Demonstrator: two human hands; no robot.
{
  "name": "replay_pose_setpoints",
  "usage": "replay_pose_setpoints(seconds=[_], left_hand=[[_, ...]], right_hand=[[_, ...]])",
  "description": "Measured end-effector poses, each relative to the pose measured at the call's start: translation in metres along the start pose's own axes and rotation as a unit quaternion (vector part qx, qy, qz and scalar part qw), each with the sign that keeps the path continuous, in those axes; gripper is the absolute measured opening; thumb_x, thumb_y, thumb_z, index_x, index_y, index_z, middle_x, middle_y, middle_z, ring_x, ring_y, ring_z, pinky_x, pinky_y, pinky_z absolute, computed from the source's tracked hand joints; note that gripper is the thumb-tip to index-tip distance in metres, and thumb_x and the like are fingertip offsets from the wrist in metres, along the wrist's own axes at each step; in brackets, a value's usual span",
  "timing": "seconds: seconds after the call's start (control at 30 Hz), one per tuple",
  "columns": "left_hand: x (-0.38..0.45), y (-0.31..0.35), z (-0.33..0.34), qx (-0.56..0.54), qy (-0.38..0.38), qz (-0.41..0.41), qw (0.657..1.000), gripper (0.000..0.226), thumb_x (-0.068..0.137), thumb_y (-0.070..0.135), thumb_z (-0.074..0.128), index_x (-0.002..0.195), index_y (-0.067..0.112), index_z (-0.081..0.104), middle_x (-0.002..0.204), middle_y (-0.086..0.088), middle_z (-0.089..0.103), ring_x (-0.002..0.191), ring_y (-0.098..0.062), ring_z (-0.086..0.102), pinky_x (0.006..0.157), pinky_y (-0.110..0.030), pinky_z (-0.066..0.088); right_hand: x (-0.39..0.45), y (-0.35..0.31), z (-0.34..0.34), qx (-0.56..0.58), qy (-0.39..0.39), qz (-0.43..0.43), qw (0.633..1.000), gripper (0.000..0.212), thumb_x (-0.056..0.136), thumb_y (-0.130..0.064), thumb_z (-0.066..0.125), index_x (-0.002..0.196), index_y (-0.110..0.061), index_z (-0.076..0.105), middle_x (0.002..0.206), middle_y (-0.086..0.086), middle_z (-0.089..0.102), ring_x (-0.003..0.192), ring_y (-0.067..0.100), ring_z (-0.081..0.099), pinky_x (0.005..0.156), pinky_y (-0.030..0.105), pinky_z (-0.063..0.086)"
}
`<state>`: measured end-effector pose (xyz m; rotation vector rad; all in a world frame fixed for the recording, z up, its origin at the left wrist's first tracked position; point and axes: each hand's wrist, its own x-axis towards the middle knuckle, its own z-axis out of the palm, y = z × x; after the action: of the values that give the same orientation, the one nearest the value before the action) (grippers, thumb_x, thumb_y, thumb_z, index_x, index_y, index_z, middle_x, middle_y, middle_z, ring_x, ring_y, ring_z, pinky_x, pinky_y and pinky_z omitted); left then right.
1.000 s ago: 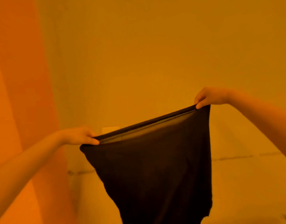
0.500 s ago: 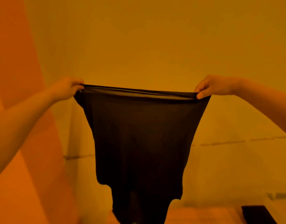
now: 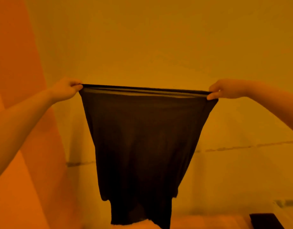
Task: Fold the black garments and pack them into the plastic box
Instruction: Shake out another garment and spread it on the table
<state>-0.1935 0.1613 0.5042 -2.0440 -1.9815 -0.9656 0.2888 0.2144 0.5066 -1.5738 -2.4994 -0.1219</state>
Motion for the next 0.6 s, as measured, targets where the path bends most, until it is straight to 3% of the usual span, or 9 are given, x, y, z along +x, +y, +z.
replay_pose_setpoints(seconds=[0.13,0.27,0.37,0.47,0.6], left_hand=[[0.003,-0.005,0.0,0.068,-0.011,0.009,0.998,0.025,0.095,0.013,0.048,0.099,-0.006,0.063,0.1,-0.024,0.059,0.088,-0.032,0.053,0.076,-0.038,0.038],[0.0,0.002,0.001,0.12,-0.048,0.012,0.992,0.038,0.091,0.028,0.056,0.082,-0.008,0.065,0.08,-0.025,0.061,0.068,-0.027,0.051,0.057,-0.031,0.035],[-0.001,0.002,0.004,0.148,-0.031,0.046,0.987,0.036,0.09,0.028,0.057,0.084,-0.006,0.066,0.082,-0.024,0.064,0.074,-0.033,0.056,0.063,-0.035,0.04],[0.001,0.003,0.009,0.131,0.019,0.062,0.989,0.035,0.089,0.027,0.058,0.08,-0.006,0.065,0.076,-0.023,0.061,0.071,-0.035,0.055,0.062,-0.039,0.041],[0.004,0.011,0.016,0.034,0.05,0.034,0.998,0.03,0.086,0.023,0.064,0.075,-0.004,0.061,0.06,-0.011,0.047,0.054,-0.021,0.04,0.051,-0.03,0.028]], right_hand=[[-0.003,0.007,-0.008,0.103,0.122,0.03,0.987,0.031,0.088,-0.022,0.061,0.06,-0.009,0.057,0.059,0.004,0.05,0.058,0.012,0.045,0.054,0.025,0.032],[-0.005,0.012,-0.01,0.136,0.129,0.043,0.981,0.026,0.086,-0.021,0.063,0.066,-0.004,0.062,0.064,0.004,0.058,0.064,0.015,0.053,0.059,0.021,0.037],[-0.003,0.016,-0.01,0.132,0.134,0.058,0.98,0.023,0.087,-0.019,0.062,0.074,0.0,0.065,0.064,0.005,0.059,0.064,0.016,0.054,0.061,0.023,0.04],[0.0,0.018,-0.01,0.148,0.165,0.069,0.973,0.023,0.087,-0.021,0.062,0.08,0.0,0.066,0.066,0.005,0.059,0.07,0.02,0.055,0.064,0.027,0.04],[0.002,0.02,-0.009,0.219,0.226,0.086,0.946,0.014,0.083,-0.019,0.067,0.091,-0.007,0.066,0.066,0.0,0.057,0.051,0.001,0.054,0.053,0.021,0.034]])
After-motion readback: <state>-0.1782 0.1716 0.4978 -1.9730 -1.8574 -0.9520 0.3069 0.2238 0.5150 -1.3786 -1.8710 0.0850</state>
